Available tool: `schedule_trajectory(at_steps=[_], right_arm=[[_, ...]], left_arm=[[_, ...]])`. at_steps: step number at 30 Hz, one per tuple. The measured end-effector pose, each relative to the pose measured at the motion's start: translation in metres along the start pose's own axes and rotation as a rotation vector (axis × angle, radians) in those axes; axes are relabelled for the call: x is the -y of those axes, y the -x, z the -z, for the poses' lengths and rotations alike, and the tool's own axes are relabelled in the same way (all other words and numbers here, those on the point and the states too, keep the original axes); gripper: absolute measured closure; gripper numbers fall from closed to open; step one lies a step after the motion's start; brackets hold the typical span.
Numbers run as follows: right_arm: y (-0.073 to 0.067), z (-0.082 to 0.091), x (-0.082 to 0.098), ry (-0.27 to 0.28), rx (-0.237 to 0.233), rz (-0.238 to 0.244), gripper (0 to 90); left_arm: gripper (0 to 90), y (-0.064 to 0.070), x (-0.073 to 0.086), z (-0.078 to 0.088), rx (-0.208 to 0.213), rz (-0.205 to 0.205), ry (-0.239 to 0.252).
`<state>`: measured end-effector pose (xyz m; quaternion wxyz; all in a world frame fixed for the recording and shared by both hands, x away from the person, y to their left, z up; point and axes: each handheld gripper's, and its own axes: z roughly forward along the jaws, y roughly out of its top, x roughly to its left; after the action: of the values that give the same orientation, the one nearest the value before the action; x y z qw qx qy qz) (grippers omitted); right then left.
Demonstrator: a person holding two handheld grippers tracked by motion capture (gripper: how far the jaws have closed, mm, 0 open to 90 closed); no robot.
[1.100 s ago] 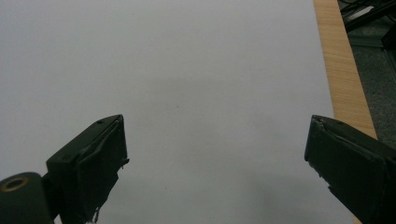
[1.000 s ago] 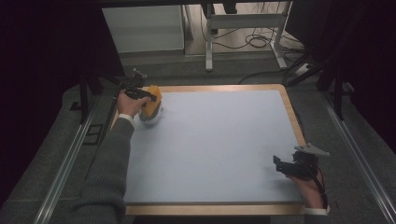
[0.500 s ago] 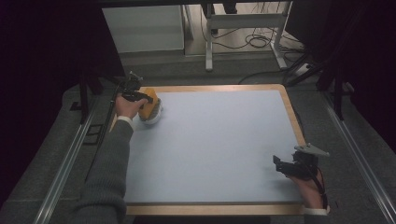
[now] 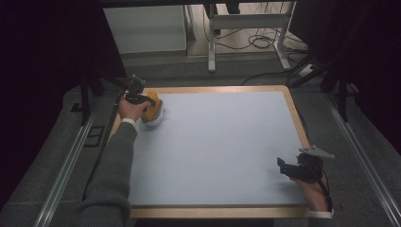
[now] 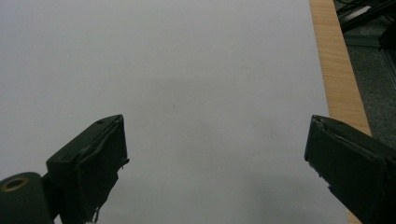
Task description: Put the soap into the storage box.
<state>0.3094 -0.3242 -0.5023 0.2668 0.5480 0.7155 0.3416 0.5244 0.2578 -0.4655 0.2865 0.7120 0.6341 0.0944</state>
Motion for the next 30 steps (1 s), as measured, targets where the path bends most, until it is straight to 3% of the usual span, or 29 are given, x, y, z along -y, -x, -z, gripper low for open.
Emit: schedule_trajectory(at_steps=[9,15,23,28,30], right_arm=[[-0.002,-0.001,0.000,-0.002,-0.001,0.003,5.8],[-0.001,-0.001,0.000,-0.002,-0.003,0.004,5.8],[-0.002,-0.001,0.000,-0.005,-0.005,0.005,5.8],[-0.001,-0.002,0.000,-0.006,-0.004,0.005,5.8],[-0.001,-0.002,0.000,-0.006,-0.004,0.005,5.8]], left_arm=[[60.9,-0.002,0.002,-0.002,0.020,0.003,-0.009],[57.0,-0.004,0.001,0.005,0.014,-0.004,0.010],[45.3,-0.008,0.001,0.009,0.001,-0.019,0.001],[28.7,-0.010,0.001,0.014,-0.024,-0.044,-0.007],[24.0,-0.010,0.003,0.019,-0.041,-0.055,0.013]])
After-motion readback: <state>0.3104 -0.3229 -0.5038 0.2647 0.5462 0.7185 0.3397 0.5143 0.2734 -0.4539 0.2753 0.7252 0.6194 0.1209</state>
